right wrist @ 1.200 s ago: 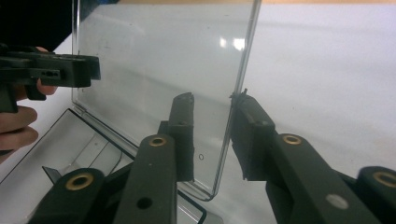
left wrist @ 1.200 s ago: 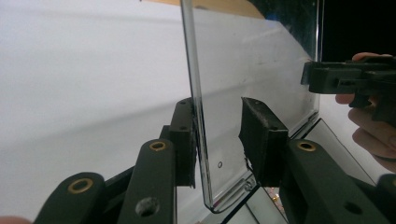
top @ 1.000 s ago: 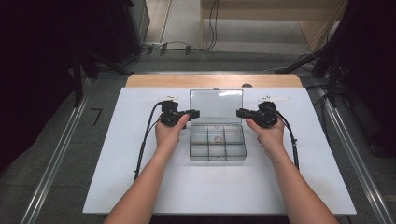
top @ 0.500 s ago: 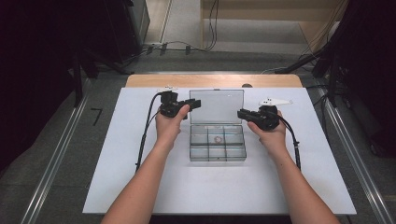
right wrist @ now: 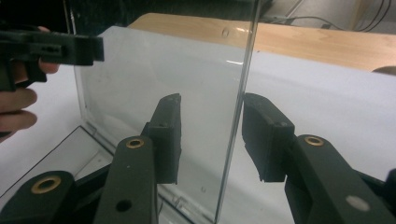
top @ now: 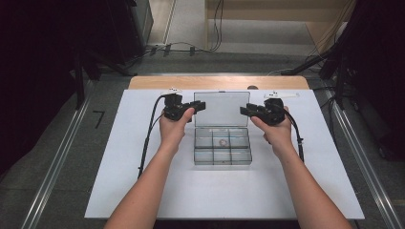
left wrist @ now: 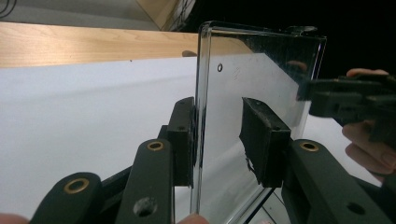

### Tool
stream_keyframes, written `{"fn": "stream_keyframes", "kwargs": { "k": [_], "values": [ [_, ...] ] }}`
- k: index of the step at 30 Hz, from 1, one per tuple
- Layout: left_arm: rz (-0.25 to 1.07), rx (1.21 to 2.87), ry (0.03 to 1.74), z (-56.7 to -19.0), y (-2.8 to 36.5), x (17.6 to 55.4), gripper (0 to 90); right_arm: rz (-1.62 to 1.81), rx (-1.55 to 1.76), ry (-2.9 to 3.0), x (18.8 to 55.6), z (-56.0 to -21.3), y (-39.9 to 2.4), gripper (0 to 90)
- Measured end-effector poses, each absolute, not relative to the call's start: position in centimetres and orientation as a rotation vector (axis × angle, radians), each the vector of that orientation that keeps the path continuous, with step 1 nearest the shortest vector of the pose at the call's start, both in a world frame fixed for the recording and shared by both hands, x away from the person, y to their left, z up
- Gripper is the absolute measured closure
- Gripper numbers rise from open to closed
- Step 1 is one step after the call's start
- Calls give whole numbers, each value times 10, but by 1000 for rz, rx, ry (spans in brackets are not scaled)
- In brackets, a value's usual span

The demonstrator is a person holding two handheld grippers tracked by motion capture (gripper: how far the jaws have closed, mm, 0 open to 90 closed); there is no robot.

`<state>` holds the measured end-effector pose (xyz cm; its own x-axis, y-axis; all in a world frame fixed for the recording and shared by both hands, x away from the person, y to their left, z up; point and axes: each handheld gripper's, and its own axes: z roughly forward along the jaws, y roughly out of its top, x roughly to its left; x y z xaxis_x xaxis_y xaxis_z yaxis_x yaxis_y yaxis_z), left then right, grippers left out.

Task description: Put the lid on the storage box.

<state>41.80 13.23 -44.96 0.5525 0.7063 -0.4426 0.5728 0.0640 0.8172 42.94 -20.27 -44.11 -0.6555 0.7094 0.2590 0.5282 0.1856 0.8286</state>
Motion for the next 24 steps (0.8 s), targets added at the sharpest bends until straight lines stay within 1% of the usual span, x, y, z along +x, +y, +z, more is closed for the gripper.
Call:
{"fn": "stream_keyframes", "kwargs": {
  "k": [3, 6, 9, 17, 24],
  "values": [
    [139, 1606, 1102, -450, 133, 417, 650, 1437, 1206, 2277, 435, -436, -200, 551],
    [139, 1604, 1091, -450, 133, 417, 650, 1442, 1213, 2274, 439, -433, -198, 566],
    [134, 1601, 1088, -451, 134, 415, 652, 1466, 1200, 2273, 440, -429, -196, 621],
    [136, 1587, 1069, -452, 135, 410, 650, 1485, 1180, 2270, 435, -427, -198, 650],
    [127, 1576, 1042, -450, 136, 402, 630, 1502, 1133, 2240, 422, -426, -199, 661]
  ]
}}
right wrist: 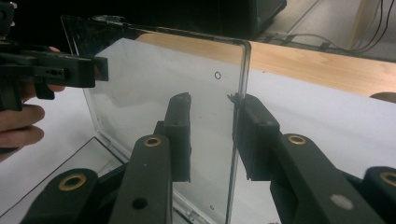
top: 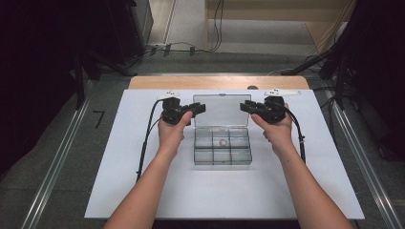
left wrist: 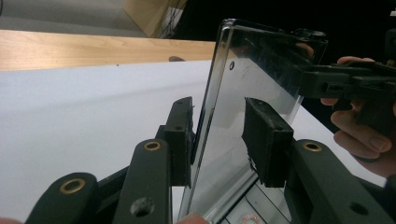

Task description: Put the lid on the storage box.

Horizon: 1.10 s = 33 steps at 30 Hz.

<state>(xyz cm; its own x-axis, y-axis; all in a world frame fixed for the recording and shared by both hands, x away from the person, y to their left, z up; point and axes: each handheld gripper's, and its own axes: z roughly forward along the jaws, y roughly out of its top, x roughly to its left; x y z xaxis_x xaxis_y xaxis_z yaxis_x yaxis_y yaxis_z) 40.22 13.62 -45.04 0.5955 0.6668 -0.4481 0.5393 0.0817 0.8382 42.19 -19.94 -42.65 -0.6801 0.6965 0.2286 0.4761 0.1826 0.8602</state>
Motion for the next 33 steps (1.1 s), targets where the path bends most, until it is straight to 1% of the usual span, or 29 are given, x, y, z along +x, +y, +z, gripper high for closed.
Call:
{"fn": "stream_keyframes", "kwargs": {
  "k": [13, 18, 24, 33],
  "values": [
    [91, 1576, 986, -451, 140, 388, 599, 1549, 1043, 2213, 400, -429, -206, 654],
    [101, 1589, 974, -450, 139, 382, 585, 1558, 1034, 2205, 393, -430, -207, 648],
    [148, 1626, 946, -449, 137, 374, 574, 1567, 1012, 2188, 384, -432, -208, 637],
    [142, 1620, 921, -452, 138, 365, 539, 1551, 978, 2174, 370, -436, -211, 635]
  ]
}}
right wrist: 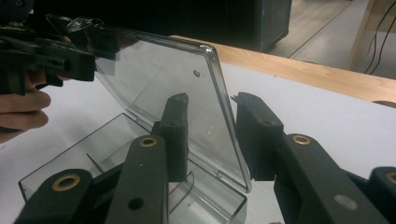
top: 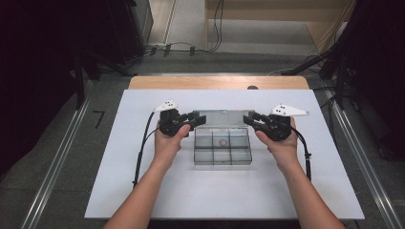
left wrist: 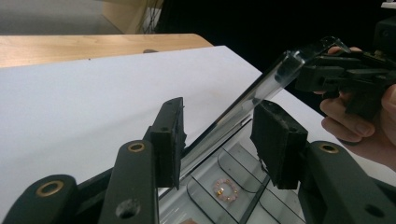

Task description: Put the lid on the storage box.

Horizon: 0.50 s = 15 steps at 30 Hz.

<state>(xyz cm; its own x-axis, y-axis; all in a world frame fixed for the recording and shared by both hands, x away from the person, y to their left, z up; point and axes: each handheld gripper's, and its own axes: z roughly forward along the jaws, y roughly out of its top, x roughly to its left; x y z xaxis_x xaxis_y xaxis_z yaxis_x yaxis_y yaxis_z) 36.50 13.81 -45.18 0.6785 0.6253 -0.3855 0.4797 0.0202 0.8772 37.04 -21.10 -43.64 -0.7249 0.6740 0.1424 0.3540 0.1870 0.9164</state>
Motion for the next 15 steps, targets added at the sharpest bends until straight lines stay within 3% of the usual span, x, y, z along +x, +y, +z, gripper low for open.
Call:
{"fn": "stream_keyframes", "kwargs": {
  "k": [10, 15],
  "values": [
    [172, 1617, 934, -459, 149, 350, 512, 1537, 962, 2172, 362, -443, -215, 636],
    [168, 1628, 953, -468, 156, 343, 582, 1536, 987, 2172, 361, -446, -216, 640]
  ]
}}
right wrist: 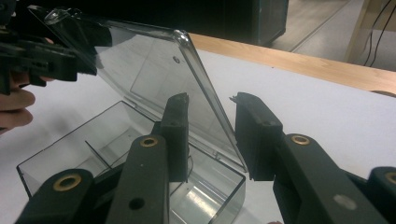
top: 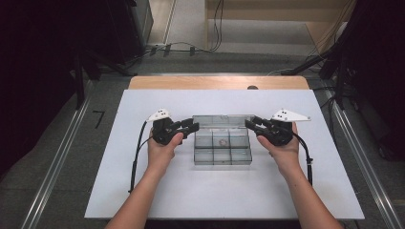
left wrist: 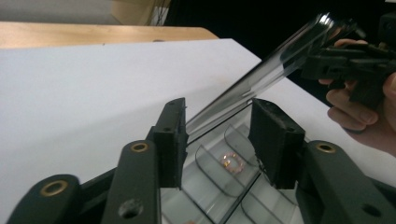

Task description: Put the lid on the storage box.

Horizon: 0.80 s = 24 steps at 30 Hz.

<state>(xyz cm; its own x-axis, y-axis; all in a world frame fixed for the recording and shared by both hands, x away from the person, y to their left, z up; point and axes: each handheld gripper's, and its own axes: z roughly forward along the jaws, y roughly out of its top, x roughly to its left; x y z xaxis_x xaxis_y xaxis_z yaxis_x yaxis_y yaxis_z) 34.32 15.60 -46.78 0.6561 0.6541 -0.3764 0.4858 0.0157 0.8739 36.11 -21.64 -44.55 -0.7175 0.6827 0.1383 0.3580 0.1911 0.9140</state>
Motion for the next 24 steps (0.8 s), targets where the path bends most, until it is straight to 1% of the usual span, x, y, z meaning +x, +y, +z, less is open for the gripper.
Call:
{"fn": "stream_keyframes", "kwargs": {
  "k": [3, 6, 13, 16, 24],
  "values": [
    [169, 1649, 963, -472, 157, 340, 627, 1533, 973, 2171, 361, -446, -217, 639],
    [155, 1646, 980, -477, 159, 338, 653, 1528, 972, 2173, 360, -446, -217, 639],
    [86, 1660, 938, -481, 154, 335, 824, 1521, 961, 2178, 356, -447, -217, 633],
    [90, 1645, 930, -481, 152, 335, 895, 1523, 958, 2181, 354, -448, -218, 624],
    [62, 1642, 918, -483, 150, 337, 900, 1527, 936, 2199, 350, -449, -220, 596]
  ]
}}
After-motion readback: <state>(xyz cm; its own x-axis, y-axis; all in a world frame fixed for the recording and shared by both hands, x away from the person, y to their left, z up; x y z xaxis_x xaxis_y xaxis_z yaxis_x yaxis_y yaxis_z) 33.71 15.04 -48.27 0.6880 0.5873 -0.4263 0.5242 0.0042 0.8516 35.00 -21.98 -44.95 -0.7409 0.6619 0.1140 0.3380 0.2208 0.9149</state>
